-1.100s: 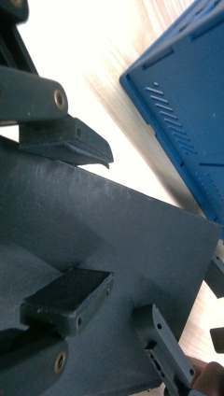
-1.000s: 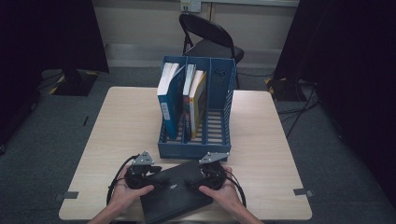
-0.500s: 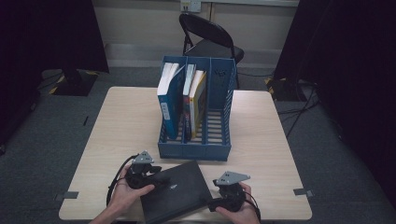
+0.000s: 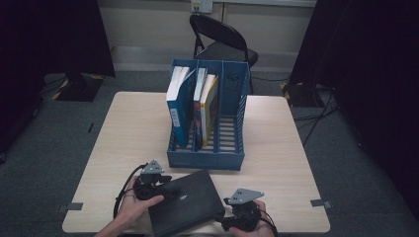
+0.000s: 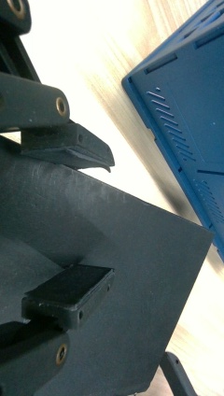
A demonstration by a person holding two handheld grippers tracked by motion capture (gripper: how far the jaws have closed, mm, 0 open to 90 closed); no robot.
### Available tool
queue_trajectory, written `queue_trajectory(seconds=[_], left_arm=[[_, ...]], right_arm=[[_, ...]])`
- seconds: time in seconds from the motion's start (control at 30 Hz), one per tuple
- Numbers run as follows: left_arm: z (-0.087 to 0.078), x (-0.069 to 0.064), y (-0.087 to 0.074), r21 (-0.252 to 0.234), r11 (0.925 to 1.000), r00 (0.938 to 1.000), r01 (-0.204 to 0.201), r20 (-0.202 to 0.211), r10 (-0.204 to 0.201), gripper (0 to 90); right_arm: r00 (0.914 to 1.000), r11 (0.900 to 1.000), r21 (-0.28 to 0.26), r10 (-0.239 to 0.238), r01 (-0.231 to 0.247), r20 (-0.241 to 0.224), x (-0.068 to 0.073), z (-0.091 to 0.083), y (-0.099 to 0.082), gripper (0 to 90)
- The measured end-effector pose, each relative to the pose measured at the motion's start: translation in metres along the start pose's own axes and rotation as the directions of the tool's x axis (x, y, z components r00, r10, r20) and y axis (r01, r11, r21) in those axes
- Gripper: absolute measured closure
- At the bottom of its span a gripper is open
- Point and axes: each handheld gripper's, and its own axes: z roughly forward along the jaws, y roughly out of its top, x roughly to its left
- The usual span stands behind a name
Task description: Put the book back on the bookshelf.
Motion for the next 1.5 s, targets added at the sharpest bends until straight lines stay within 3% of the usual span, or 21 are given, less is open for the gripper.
queue_trajectory(seconds=[0.03, 0.13, 0.17, 0.33, 0.47, 0.6, 0.67, 0.73, 0.77, 0.8, 0.83, 1.0, 1.03, 1.13, 1.27, 1.4, 1.43, 1.5], left_arm=[[-0.004, 0.001, -0.002, 0.009, 0.9999, 0.9999, -0.006, 0.008, 0.006, 40.0], [-0.009, 0.0, -0.006, 0.023, 0.9996, 0.9999, -0.013, 0.008, 0.013, 39.9], [-0.013, -0.002, -0.009, 0.035, 0.9993, 0.9999, -0.011, 0.01, 0.011, 39.7], [-0.02, -0.004, -0.012, 0.073, 0.9964, 0.9985, -0.043, 0.036, 0.041, 38.1], [-0.013, 0.002, -0.007, 0.061, 0.998, 0.9979, -0.013, 0.064, 0.009, 39.4], [-0.004, 0.005, -0.001, 0.048, 0.9988, 0.997, 0.003, 0.077, -0.007, 39.2], [0.0, 0.006, 0.003, 0.041, 0.9991, 0.9974, 0.007, 0.071, -0.01, 42.4], [-0.001, 0.005, 0.003, 0.039, 0.9992, 0.998, 0.005, 0.063, -0.007, 42.9], [-0.002, 0.003, 0.001, 0.041, 0.9986, 0.9983, 0.033, 0.047, -0.035, 42.8], [-0.002, 0.003, 0.001, 0.041, 0.9986, 0.9983, 0.033, 0.047, -0.035, 41.6], [-0.005, -0.004, -0.002, 0.052, 0.9986, 0.9996, 0.007, 0.027, -0.009, 37.7], [-0.019, -0.004, -0.013, 0.069, 0.9975, 0.999, 0.013, 0.042, -0.016, 38.4], [-0.021, -0.005, -0.014, 0.068, 0.9972, 0.999, 0.029, 0.031, -0.032, 40.9], [-0.023, -0.005, -0.016, 0.072, 0.9972, 0.9993, 0.023, 0.028, -0.025, 41.3], [-0.026, 0.006, -0.017, 0.051, 0.9973, 0.9974, 0.053, 0.046, -0.055, 49.7], [-0.019, 0.014, -0.014, 0.04, 0.996, 0.9941, 0.08, 0.07, -0.083, 44.1], [-0.015, 0.017, -0.013, 0.037, 0.9937, 0.9902, 0.106, 0.088, -0.109, 43.0], [-0.014, 0.017, -0.013, 0.049, 0.9925, 0.9879, 0.112, 0.102, -0.117, 41.6]], right_arm=[[0.9997, 0.9997, -0.016, -0.02, 0.02, 0.012, -0.001, 0.001, 0.001, 43.2], [0.9992, 0.9993, -0.022, -0.031, 0.031, 0.025, -0.003, 0.002, 0.003, 44.2], [0.9997, 0.9998, -0.017, -0.012, 0.013, 0.019, -0.009, 0.004, 0.005, 43.0], [0.9989, 0.9998, -0.018, -0.011, 0.012, 0.045, -0.013, 0.007, 0.01, 45.4], [0.9983, 0.9997, -0.019, 0.016, -0.014, 0.056, -0.014, 0.008, 0.012, 46.2], [0.9964, 0.9998, -0.02, 0.007, -0.006, 0.085, -0.009, 0.007, 0.011, 46.9], [0.9977, 0.9994, -0.018, 0.03, -0.029, 0.06, -0.013, 0.008, 0.011, 46.4], [0.9981, 0.9995, -0.019, 0.028, -0.027, 0.054, -0.014, 0.008, 0.011, 46.4], [0.9981, 0.9997, -0.016, 0.018, -0.018, 0.059, -0.013, 0.008, 0.012, 48.0], [0.9982, 0.9997, -0.016, 0.017, -0.016, 0.057, -0.013, 0.008, 0.013, 48.2], [0.9979, 0.9997, -0.02, 0.015, -0.014, 0.063, -0.013, 0.009, 0.014, 48.3], [0.9975, 0.9996, -0.023, 0.018, -0.017, 0.068, -0.018, 0.014, 0.021, 48.2], [0.9971, 0.9997, -0.022, 0.014, -0.013, 0.075, -0.019, 0.016, 0.023, 48.2], [0.9967, 0.9998, -0.021, 0.004, -0.002, 0.081, -0.022, 0.019, 0.027, 48.1], [0.9966, 0.9998, -0.021, 0.007, -0.005, 0.082, -0.03, 0.027, 0.035, 45.5], [0.9967, 0.9996, -0.026, 0.012, -0.01, 0.08, -0.032, 0.029, 0.036, 45.4], [0.9967, 0.9996, -0.025, 0.014, -0.012, 0.079, -0.032, 0.029, 0.036, 45.3], [0.9964, 0.9997, -0.02, 0.016, -0.015, 0.083, -0.032, 0.029, 0.037, 44.7]])
